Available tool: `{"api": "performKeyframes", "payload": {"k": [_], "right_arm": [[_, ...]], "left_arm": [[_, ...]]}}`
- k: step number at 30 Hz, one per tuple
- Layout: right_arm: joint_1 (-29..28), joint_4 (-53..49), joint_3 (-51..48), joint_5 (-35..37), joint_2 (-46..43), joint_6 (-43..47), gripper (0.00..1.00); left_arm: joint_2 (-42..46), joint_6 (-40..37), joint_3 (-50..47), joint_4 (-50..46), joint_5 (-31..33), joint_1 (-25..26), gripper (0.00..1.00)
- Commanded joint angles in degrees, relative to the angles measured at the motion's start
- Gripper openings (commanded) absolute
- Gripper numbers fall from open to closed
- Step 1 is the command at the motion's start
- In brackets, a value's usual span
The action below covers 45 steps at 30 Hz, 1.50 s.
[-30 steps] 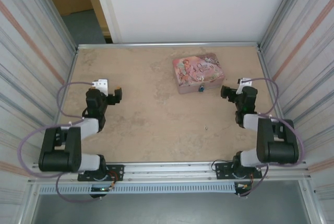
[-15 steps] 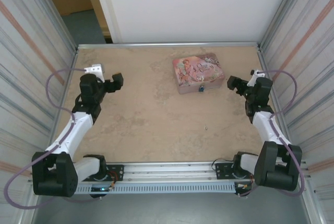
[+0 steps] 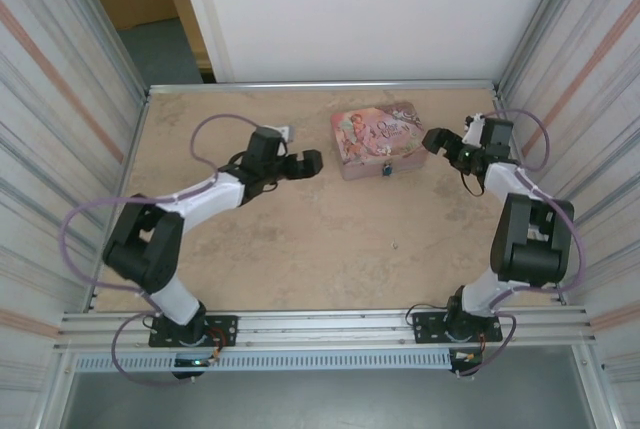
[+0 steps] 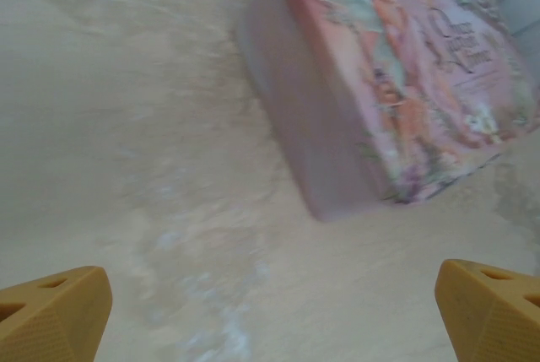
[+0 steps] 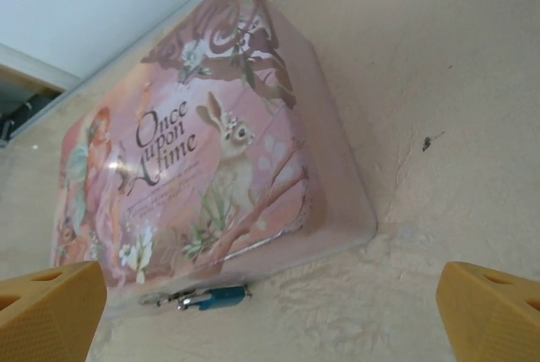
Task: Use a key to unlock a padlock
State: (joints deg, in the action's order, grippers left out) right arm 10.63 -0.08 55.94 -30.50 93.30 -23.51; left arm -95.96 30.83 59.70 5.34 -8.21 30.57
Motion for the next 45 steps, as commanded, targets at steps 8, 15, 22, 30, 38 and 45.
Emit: {"api": "performKeyframes", "payload": {"k": [8,15,22,30,38,45], "right_arm": [[-0.6,-2.8,9.3,-6.5,10.3,-0.2,1.00],[-1.6,-4.6,13.8,-9.0,15.1,0.6,0.92],[-4.1,-6.3,13.8,-10.5,14.9,4.1,0.89],[-8.6,-6.3,9.7,-10.5,10.8,4.2,0.87],[-14.4,-3.9,3.4,-11.6,5.6,1.7,0.87],[-21.1,-3.2,-1.5,-9.8,1.2,0.1,0.88]], "left_arm": [[-17.4,8.0,18.0,3.4,-7.6,1.3,0.99],[-26.3,10.0,27.1,2.5,-9.7,2.5,0.99],[-29.8,9.6,31.8,1.0,-11.7,3.1,0.99],[-27.0,8.6,29.7,1.9,-10.8,3.2,0.99],[-19.7,7.5,21.4,3.2,-8.3,3.1,0.99],[-13.5,7.9,12.4,4.9,-7.4,1.7,0.99]]}}
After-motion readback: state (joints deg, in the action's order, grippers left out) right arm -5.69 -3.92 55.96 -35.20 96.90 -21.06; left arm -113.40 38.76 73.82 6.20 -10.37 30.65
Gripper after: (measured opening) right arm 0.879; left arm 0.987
